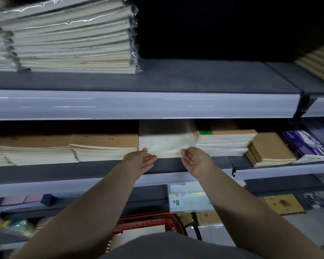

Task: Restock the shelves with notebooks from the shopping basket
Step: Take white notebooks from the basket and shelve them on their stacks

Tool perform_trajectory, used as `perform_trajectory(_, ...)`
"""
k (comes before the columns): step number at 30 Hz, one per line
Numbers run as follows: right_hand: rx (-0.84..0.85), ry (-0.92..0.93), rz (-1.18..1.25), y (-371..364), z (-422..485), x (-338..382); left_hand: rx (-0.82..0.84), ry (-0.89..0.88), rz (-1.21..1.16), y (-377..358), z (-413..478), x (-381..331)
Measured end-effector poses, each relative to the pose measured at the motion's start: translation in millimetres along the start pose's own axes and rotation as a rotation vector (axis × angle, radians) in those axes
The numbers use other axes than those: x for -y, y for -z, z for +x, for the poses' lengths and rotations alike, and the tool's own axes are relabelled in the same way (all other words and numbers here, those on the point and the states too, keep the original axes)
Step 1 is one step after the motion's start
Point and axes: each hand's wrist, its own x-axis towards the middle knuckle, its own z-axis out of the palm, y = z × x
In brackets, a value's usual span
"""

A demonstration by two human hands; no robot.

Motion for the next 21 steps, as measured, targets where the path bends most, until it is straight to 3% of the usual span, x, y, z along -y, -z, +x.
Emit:
perform_trajectory(10,-0.062,-0.016,0.062,1.5,11.0,5.5,0.044,0.004,0.062,7.4,5.2,-0.4)
perform_trajectory(16,-0.131,0.006,-0.206,-5.9,14.9,9.0,0.044,-0.015,0.078,8.8,11.0,3.5)
perform_trajectory(21,-0.031,0.007,-0.235,-2.1,7.8,10.1,0.061,-0.025,0.074,7.5,7.6,4.7)
